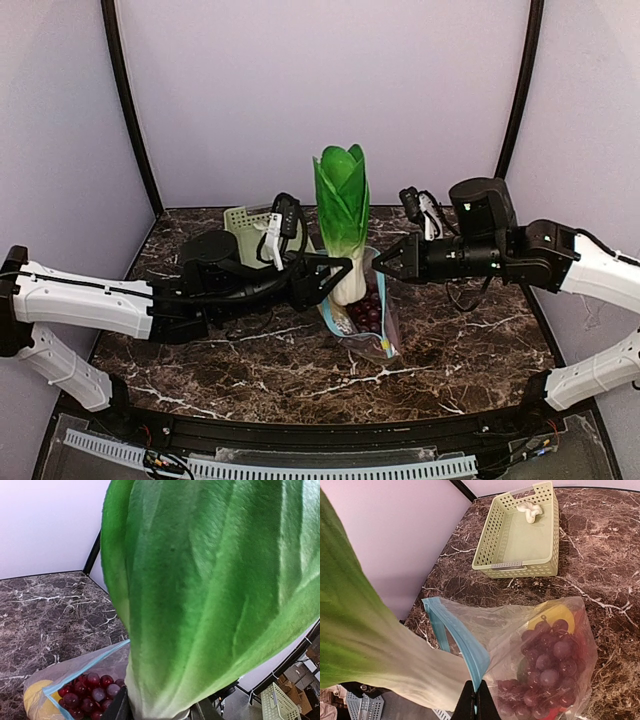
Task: Place the food in the zip-top bag and seal the zipper
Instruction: Place the fake fruit in the zipper food storage bag.
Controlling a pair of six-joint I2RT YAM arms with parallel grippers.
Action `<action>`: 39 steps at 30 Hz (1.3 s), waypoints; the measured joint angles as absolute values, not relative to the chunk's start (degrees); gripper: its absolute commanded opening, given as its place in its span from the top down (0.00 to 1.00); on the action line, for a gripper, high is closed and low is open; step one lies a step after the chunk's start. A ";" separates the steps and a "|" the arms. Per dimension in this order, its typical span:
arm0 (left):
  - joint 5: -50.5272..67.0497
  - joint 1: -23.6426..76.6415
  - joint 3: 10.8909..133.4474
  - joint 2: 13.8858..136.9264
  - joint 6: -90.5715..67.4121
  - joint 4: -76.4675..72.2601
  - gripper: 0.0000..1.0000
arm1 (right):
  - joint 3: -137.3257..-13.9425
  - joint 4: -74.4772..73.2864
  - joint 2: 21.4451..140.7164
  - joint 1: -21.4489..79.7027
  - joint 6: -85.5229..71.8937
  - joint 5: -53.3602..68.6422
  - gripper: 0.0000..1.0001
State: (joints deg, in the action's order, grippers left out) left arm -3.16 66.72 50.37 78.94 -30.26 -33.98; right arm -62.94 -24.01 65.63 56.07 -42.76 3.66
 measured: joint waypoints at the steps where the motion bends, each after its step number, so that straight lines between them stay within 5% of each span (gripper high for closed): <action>1: -3.75 66.72 50.37 79.26 -30.65 -33.65 0.78 | -62.83 -24.01 65.52 56.07 -42.78 3.64 1.00; 19: -3.77 69.80 51.18 82.94 -13.47 -28.73 0.72 | -61.47 -24.01 64.07 56.07 -43.68 3.42 1.00; 39: 8.40 61.93 53.58 88.29 1.17 -31.16 0.67 | -60.36 -24.03 62.28 55.33 -43.92 3.29 1.00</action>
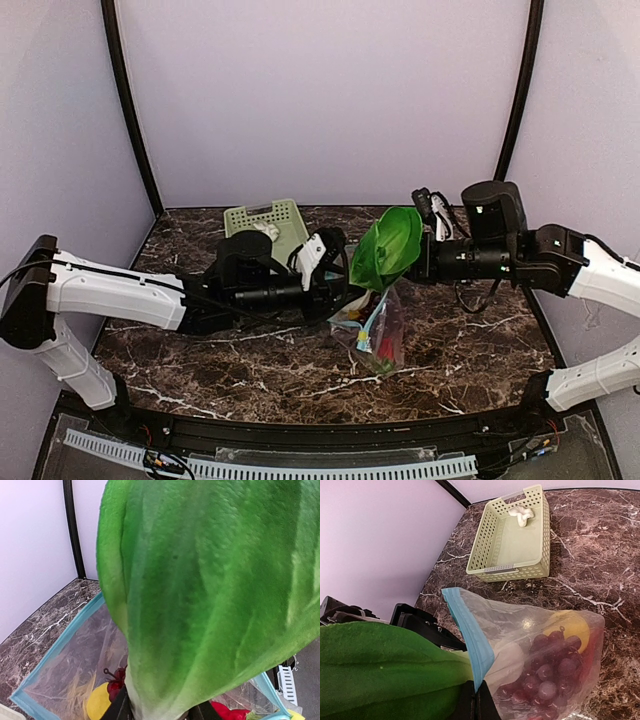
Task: Place the food in the zip-top bag and seal the zipper
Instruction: Place the fake fruit in the zipper food storage bag.
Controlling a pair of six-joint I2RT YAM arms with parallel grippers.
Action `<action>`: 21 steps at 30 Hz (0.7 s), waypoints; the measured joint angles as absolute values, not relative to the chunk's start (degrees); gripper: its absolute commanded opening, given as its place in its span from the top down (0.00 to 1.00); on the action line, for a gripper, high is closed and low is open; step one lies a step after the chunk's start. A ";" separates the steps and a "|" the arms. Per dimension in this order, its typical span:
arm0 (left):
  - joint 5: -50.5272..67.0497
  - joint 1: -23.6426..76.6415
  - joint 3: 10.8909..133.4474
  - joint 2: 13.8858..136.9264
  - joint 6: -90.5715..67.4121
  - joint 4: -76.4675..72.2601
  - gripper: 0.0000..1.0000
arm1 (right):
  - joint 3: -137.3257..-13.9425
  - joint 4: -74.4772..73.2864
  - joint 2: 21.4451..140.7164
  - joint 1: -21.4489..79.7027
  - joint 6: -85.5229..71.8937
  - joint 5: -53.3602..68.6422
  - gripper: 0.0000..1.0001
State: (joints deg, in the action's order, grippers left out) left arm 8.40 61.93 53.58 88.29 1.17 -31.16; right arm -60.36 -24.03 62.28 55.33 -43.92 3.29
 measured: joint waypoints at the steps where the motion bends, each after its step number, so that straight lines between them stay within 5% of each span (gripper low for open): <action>1: 9.13 61.67 54.06 88.86 1.37 -31.22 0.67 | -60.36 -23.97 62.28 55.22 -43.99 3.20 1.00; 21: 5.34 59.83 56.66 93.25 10.52 -29.63 0.67 | -59.55 -26.02 60.51 54.70 -45.52 2.13 1.00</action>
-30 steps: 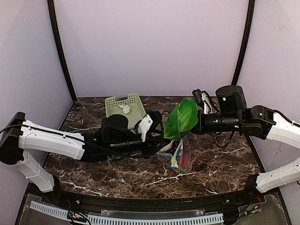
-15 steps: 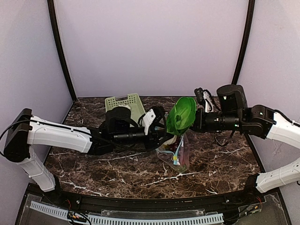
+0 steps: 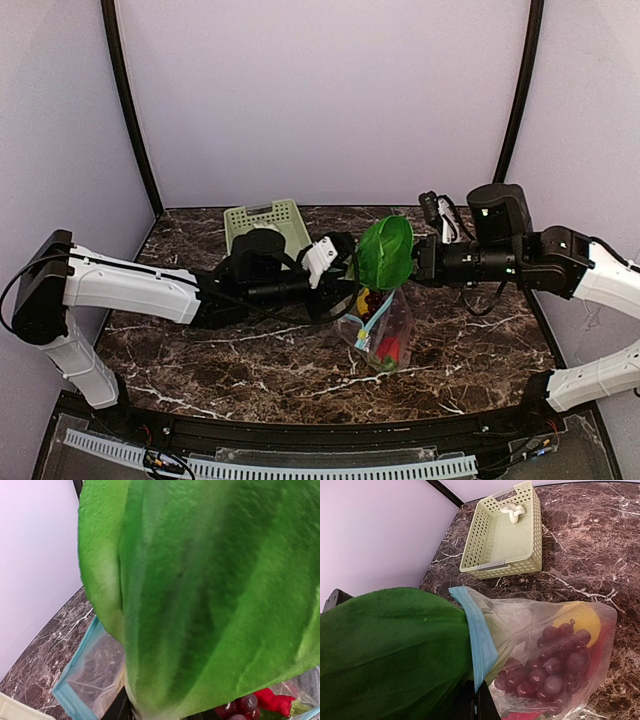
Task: Place the food in the zip-top bag and seal the zipper
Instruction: Place the fake fruit in the zipper food storage bag.
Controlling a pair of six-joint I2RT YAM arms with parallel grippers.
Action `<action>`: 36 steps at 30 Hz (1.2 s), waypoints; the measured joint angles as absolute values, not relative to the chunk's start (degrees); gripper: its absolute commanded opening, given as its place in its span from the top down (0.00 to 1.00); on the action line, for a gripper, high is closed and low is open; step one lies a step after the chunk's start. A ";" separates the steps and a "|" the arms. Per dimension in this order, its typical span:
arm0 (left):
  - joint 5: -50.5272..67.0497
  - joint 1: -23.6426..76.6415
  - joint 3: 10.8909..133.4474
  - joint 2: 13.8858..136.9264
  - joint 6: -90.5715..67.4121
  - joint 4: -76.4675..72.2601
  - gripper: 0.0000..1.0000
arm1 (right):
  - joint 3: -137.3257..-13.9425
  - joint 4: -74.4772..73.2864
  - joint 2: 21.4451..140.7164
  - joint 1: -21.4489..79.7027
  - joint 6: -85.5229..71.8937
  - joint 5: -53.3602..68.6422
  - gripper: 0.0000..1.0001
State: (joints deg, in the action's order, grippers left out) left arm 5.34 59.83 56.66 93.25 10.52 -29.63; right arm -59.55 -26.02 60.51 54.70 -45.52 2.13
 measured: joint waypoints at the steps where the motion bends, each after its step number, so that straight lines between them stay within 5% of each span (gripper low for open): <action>1: 4.62 59.72 56.66 93.27 11.00 -29.19 0.67 | -59.55 -26.00 60.49 54.70 -45.58 2.50 1.00; 8: 2.59 59.35 57.58 94.78 11.77 -27.49 0.60 | -59.40 -26.06 60.27 54.70 -46.19 3.44 1.00; 26: 12.51 58.98 67.35 89.71 -1.19 -1.17 0.12 | -55.79 -25.43 56.01 55.09 -48.10 1.63 1.00; 36: 13.21 58.98 63.44 81.12 -14.20 3.40 0.10 | -55.77 -25.39 56.01 55.09 -48.58 1.50 0.99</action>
State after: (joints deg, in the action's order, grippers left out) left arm 13.21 58.98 63.44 81.12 -14.20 3.40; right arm -55.77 -25.39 56.01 55.09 -48.58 1.50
